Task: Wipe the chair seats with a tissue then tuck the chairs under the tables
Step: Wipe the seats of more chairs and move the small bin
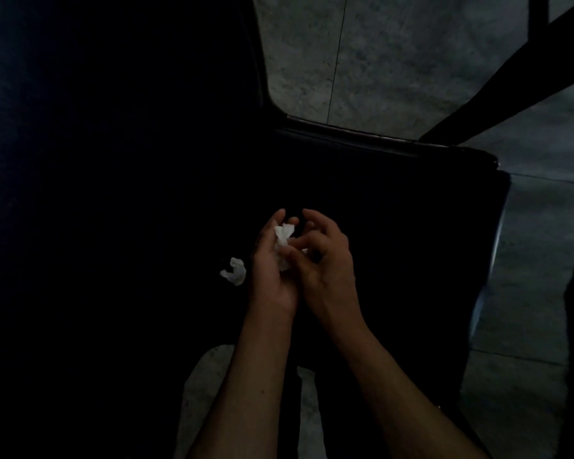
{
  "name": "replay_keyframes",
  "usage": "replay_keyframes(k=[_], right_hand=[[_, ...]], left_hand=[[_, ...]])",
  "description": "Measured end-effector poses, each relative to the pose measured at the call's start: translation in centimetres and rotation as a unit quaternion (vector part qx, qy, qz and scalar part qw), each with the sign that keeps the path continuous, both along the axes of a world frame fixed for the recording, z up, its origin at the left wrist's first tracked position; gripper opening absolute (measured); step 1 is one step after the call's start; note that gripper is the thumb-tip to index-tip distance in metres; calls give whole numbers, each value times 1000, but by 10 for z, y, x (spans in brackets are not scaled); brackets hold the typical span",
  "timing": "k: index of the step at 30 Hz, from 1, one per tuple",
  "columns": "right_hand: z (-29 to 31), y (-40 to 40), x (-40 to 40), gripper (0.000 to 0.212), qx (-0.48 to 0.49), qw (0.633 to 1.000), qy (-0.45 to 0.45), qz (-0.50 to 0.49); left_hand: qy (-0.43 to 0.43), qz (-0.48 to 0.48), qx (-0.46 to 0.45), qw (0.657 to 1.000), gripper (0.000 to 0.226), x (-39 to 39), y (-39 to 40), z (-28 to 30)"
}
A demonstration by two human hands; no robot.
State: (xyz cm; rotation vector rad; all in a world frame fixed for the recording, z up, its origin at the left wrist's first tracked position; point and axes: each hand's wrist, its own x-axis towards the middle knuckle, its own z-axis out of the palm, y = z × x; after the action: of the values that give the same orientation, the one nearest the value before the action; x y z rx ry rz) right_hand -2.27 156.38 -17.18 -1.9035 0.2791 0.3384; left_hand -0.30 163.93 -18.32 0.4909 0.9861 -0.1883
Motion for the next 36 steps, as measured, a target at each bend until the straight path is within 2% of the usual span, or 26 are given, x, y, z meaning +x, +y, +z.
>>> replay_keyframes(k=[2, 4, 7, 10, 13, 15, 17, 20, 22, 24, 28, 29, 33, 36], right_hand=[[-1, 0, -5, 4, -2, 1000, 2, 13], [0, 0, -9, 6, 6, 1000, 1, 25], [-1, -2, -17, 18, 2, 998, -14, 56], [-2, -3, -26, 35, -3, 996, 3, 92], [-2, -9, -32, 25, 10, 981, 45, 187], [-1, -13, -38, 24, 44, 970, 80, 225], [1, -12, -42, 21, 85, 973, 102, 190], [-1, -1, -34, 18, 120, 983, 101, 100], [-9, 10, -21, 20, 55, 990, 65, 109], [-19, 23, -9, 28, -6, 984, 36, 172], [-39, 46, -2, 40, -98, 941, -7, 325], [-42, 51, -2, 42, -120, 931, -18, 345], [-52, 66, -4, 41, -209, 903, -73, 370], [-57, 70, -6, 40, -241, 893, -99, 367]], left_hand=[[3, -28, 43, 999, 28, -5, -2, 0], [16, -50, 85, 995, 42, -10, -3, 0], [27, -59, 130, 989, 55, -18, 0, -1], [53, -44, 171, 983, 39, -25, 3, -4], [82, -41, 221, 971, 26, -36, 9, -11], [72, -45, 252, 964, 13, -46, 15, -16], [57, -45, 285, 956, 7, -58, 24, -21], [88, -58, 354, 929, 16, -83, 34, -30], [104, -80, 370, 920, 19, -101, 36, -35], [112, -93, 383, 912, 14, -117, 35, -38], [148, -122, 421, 887, 13, -132, 40, -42], [152, -132, 431, 879, 19, -133, 42, -44], [159, -188, 488, 837, 37, -132, 50, -46], [167, -228, 515, 809, 51, -132, 54, -45]])
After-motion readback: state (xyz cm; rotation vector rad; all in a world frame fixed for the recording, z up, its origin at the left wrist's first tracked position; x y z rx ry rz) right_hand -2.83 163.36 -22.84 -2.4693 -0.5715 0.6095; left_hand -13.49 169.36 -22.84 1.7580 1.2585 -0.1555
